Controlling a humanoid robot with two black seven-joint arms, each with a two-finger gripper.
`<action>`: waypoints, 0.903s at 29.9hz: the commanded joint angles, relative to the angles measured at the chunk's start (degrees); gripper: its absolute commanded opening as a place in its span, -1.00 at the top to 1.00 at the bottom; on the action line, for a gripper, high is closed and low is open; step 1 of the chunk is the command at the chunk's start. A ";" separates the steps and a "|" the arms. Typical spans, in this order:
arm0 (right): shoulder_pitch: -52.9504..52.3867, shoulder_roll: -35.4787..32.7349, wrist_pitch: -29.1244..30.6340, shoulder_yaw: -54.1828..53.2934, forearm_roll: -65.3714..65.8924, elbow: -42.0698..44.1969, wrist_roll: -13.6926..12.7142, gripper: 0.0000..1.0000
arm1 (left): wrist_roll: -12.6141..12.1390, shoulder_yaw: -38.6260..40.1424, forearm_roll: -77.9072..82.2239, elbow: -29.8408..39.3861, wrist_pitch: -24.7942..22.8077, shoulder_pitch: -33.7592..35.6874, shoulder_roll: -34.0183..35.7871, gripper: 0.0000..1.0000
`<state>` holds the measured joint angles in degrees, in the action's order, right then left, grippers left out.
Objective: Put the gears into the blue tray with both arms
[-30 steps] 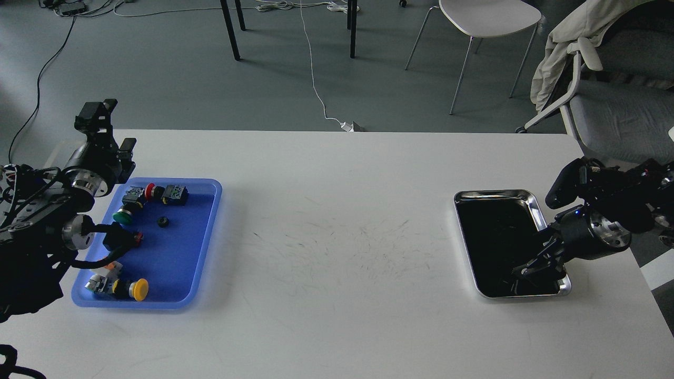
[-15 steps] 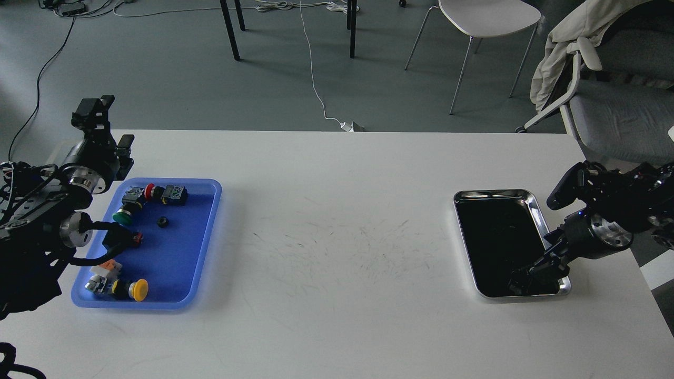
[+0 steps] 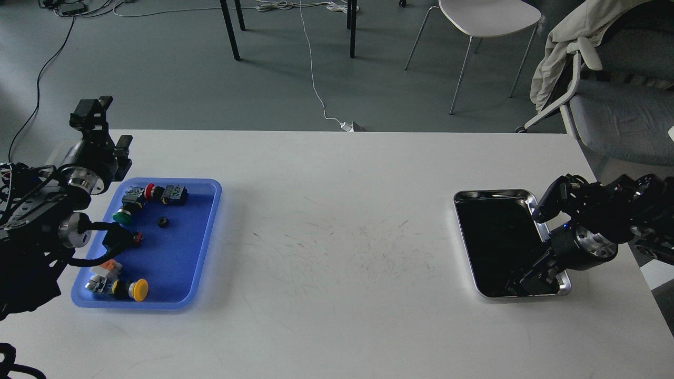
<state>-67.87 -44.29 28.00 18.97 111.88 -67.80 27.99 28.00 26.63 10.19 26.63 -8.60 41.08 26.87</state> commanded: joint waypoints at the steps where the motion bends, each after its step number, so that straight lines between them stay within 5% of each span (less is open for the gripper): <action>1: 0.19 0.87 0.00 0.01 0.09 0.74 0.01 -0.51 | 0.00 0.00 0.01 0.00 -0.01 -0.03 -0.07 -0.96; 17: 0.19 3.16 0.00 0.01 0.09 1.71 0.01 0.00 | 0.00 -0.09 0.01 -0.27 -0.10 -0.30 0.28 -0.96; 27: 0.10 3.16 0.00 0.10 0.09 1.62 0.01 0.03 | 0.00 -0.18 0.01 -1.32 -0.10 -0.47 0.20 -0.96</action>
<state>-67.73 -41.13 28.00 19.05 111.95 -66.05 28.00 28.00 26.46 10.19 25.34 -8.71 40.68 27.09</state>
